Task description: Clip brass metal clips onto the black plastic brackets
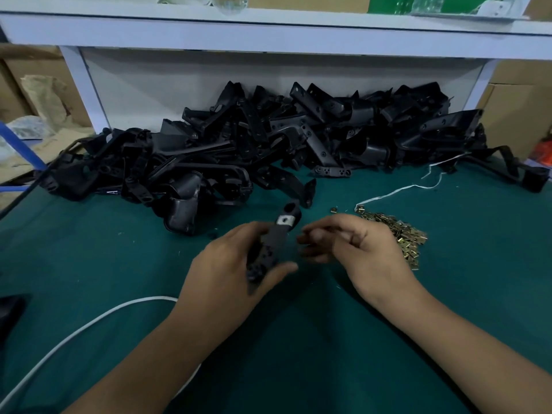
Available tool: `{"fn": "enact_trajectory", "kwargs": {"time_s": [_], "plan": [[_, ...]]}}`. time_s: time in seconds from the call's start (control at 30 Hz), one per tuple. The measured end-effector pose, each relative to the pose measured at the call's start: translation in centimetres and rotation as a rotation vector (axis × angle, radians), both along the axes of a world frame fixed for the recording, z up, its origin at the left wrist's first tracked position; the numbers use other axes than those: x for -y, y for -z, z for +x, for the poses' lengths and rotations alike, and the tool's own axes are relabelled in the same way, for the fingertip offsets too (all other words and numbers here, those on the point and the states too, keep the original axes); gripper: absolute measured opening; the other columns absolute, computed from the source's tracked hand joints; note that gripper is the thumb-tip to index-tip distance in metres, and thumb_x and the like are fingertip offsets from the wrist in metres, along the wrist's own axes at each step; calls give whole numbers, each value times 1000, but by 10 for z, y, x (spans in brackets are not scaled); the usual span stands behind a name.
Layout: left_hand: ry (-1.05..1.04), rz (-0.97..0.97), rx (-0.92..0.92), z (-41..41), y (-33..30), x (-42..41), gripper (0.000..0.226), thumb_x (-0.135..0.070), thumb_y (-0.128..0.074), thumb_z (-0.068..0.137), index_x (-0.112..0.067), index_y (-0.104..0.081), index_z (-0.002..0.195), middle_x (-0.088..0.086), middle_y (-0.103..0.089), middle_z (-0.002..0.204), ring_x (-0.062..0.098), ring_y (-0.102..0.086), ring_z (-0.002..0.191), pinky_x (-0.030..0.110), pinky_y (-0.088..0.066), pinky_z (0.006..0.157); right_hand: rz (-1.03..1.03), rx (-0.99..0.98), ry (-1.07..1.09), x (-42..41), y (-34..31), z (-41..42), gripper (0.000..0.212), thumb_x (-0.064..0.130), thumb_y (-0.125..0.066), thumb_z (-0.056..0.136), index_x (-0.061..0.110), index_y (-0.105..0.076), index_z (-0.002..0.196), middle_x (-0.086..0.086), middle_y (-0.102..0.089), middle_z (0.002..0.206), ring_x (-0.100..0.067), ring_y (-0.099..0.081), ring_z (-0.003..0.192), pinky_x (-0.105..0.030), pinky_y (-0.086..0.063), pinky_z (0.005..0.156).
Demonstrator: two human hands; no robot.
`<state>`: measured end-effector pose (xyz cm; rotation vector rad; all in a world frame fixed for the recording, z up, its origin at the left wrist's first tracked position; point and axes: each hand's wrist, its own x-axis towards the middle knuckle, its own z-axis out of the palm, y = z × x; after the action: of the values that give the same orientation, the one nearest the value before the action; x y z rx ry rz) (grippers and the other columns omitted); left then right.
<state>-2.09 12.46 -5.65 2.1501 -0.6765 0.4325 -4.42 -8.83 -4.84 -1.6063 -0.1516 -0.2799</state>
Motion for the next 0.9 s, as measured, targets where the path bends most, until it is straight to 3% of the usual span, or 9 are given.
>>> {"fn": "enact_trajectory", "kwargs": {"time_s": [0.1,0.23,0.33,0.43,0.57,0.7,0.9], "plan": [[8,15,-34,2,-1,-4,66,-79,-62,79,-52,-46,136,-22,-52,111,2,-60,98,24,-51,77,116,-64,-16,1,1,1,28,4,-40,110,-2,-67,115,-24,-75,101,-37,-77,86,-34,-64,76],[-51,64,23,6,0,-9,54,-47,-62,96,-52,-37,144,-23,-41,112,0,-54,98,27,-49,73,204,-73,-111,0,-1,-1,31,7,-32,112,-1,-55,131,-25,-73,115,-41,-75,100,-37,-63,83],[-111,180,45,7,-2,-14,73,-39,-60,100,-56,-17,156,-17,-42,112,7,-53,93,32,-51,70,259,-64,-180,-1,-3,-2,23,5,-33,111,-1,-45,129,-28,-70,121,-45,-72,106,-43,-62,88],[-133,259,62,3,-7,-14,74,-44,-49,96,-60,-8,156,-14,-44,104,12,-51,86,34,-50,65,321,-67,-207,-7,-5,-4,13,6,-42,106,2,-45,117,-31,-70,120,-48,-72,105,-46,-62,87],[-179,326,70,1,-9,-12,75,-48,-44,91,-60,-9,155,-13,-44,98,13,-49,80,35,-49,60,295,-141,-164,-9,-8,-7,22,13,-60,92,-6,-56,101,-28,-75,107,-46,-76,90,-41,-65,69],[-206,327,38,2,-9,-12,75,-49,-46,90,-61,-11,155,-12,-46,98,15,-51,81,39,-53,60,76,-135,-58,-4,-10,-10,18,23,-75,82,6,-78,86,-20,-75,79,-29,-69,52,-31,-56,44],[-217,302,27,3,-6,-12,75,-49,-47,89,-61,-13,154,-14,-48,99,13,-52,82,40,-55,62,215,-138,-120,-5,-8,-9,22,29,-67,92,9,-67,84,-19,-68,68,-26,-61,44,-29,-49,39]]}}
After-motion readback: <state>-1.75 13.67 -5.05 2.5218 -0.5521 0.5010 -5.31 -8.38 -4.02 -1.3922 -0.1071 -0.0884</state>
